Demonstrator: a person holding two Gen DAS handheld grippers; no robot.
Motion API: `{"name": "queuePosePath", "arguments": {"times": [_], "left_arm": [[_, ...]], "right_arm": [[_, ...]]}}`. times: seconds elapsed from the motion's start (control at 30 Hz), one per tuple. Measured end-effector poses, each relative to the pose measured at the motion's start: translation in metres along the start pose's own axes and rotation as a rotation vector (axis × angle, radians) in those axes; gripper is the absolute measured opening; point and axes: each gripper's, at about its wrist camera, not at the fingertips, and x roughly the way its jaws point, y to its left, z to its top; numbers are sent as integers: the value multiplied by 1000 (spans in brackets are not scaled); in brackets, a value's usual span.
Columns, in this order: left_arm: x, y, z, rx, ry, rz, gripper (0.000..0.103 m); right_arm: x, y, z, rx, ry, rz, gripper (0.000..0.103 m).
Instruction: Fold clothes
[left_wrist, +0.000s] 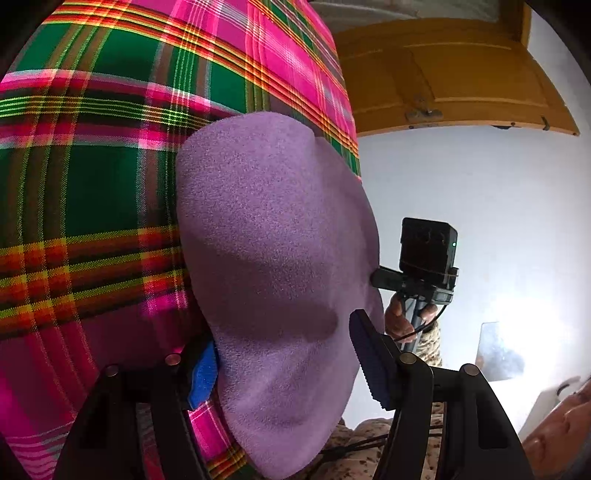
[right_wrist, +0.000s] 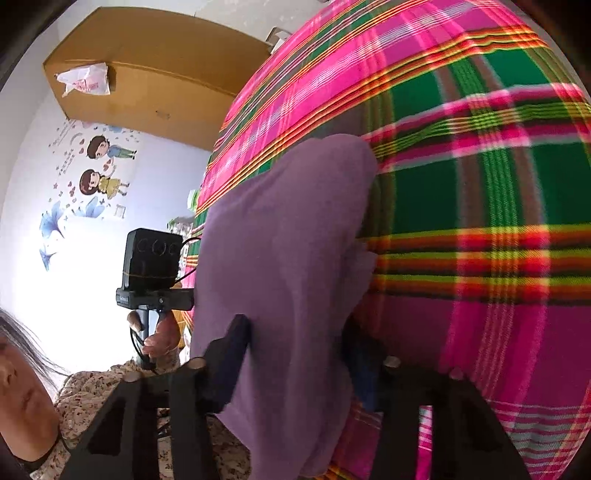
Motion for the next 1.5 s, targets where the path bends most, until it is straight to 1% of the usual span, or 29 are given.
{"name": "queuePosePath", "arguments": {"times": [0.03,0.07,0.13,0.17,0.2,0.23,0.33,0.47,0.73,0.93,1.17,1.3,1.5], "left_arm": [[0,0,-1,1,-2,19,55],[-1,1,-1,1,-5,35,52],[-3,4,-3,-15,-17,40,46],[-4,5,-4,-18,-25,45,45],[-5,5,-5,-12,-31,53,43],[-5,4,-6,-7,-36,59,41],[-4,3,-2,-16,-44,61,38],[-4,1,0,-8,-50,67,37],[-5,0,1,-6,-64,46,36],[-5,1,2,-10,-68,43,36],[1,-4,3,-19,-78,44,35],[2,-7,5,-18,-85,58,35],[10,-14,6,-14,-99,84,36]], "right_arm": [[0,-1,-1,2,-6,-4,41],[-1,-1,-2,4,-12,-8,38],[-1,-2,-3,7,-25,-18,35],[-3,-1,-3,-12,-29,-35,32],[-4,1,-3,-30,-33,-52,31],[-5,2,-2,-48,-37,-68,30],[-3,5,-3,-68,-42,-83,28],[-2,6,-3,-77,-53,-86,27],[-7,3,-5,-89,-74,-75,26],[-13,3,-7,-111,-95,-99,25],[-13,10,-12,-132,-132,-166,24],[-15,12,-16,-131,-154,-198,23],[-10,29,-17,-183,-168,-303,21]]}}
